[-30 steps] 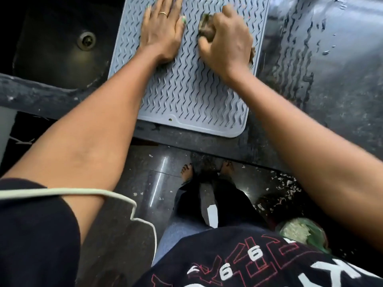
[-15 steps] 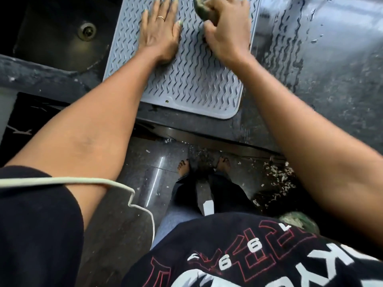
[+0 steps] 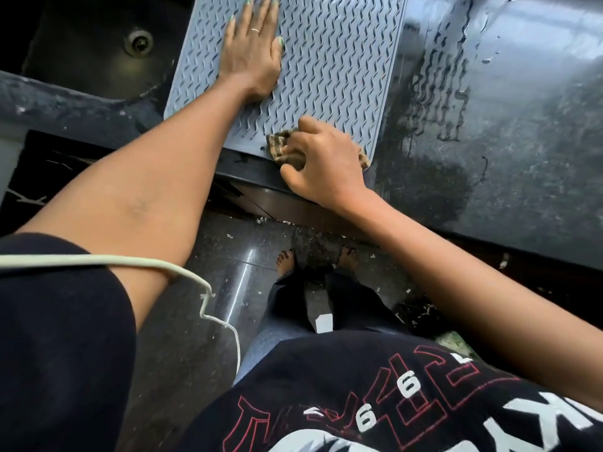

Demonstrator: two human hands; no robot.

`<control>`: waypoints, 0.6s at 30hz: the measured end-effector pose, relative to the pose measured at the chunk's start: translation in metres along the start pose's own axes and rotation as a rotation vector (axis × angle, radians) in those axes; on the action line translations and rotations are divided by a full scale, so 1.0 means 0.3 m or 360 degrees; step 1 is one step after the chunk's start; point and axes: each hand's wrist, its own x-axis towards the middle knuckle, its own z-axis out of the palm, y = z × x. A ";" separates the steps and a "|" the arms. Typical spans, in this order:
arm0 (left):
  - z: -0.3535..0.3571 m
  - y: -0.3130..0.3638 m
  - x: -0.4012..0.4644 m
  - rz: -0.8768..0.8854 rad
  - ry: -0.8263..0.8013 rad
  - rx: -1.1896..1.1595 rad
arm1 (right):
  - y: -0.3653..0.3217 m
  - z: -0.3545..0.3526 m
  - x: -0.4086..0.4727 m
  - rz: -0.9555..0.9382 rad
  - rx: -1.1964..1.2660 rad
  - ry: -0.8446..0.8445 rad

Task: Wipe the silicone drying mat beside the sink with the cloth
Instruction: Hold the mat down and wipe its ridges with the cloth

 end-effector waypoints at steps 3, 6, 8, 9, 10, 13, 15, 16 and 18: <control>0.003 -0.003 0.005 0.0009 -0.0004 0.0000 | -0.006 -0.033 0.021 0.0003 0.0089 -0.0110; 0.008 -0.005 0.008 0.0011 0.0011 -0.0024 | 0.016 -0.098 0.063 0.0210 0.0539 -0.0334; 0.012 -0.010 0.012 -0.0011 0.0022 -0.0042 | 0.038 -0.151 0.094 0.0478 0.1121 -0.0451; 0.015 -0.011 0.014 -0.0020 0.0022 -0.0029 | 0.054 -0.176 0.114 0.0571 0.1366 -0.0450; 0.017 -0.011 0.014 -0.0023 0.0015 -0.0014 | 0.077 -0.202 0.136 0.0653 0.1588 -0.0444; 0.020 -0.008 0.013 -0.0024 0.0017 -0.0041 | 0.153 -0.259 0.193 0.0853 0.1959 -0.0500; 0.020 -0.007 0.011 -0.0019 0.0052 -0.0064 | 0.197 -0.255 0.222 0.0958 0.1354 -0.0380; 0.020 -0.008 0.010 -0.0011 0.0060 -0.0070 | 0.222 -0.239 0.229 0.1033 0.0948 -0.0204; 0.021 -0.009 0.009 -0.0008 0.0067 -0.0074 | 0.234 -0.226 0.228 0.1101 0.0377 0.0331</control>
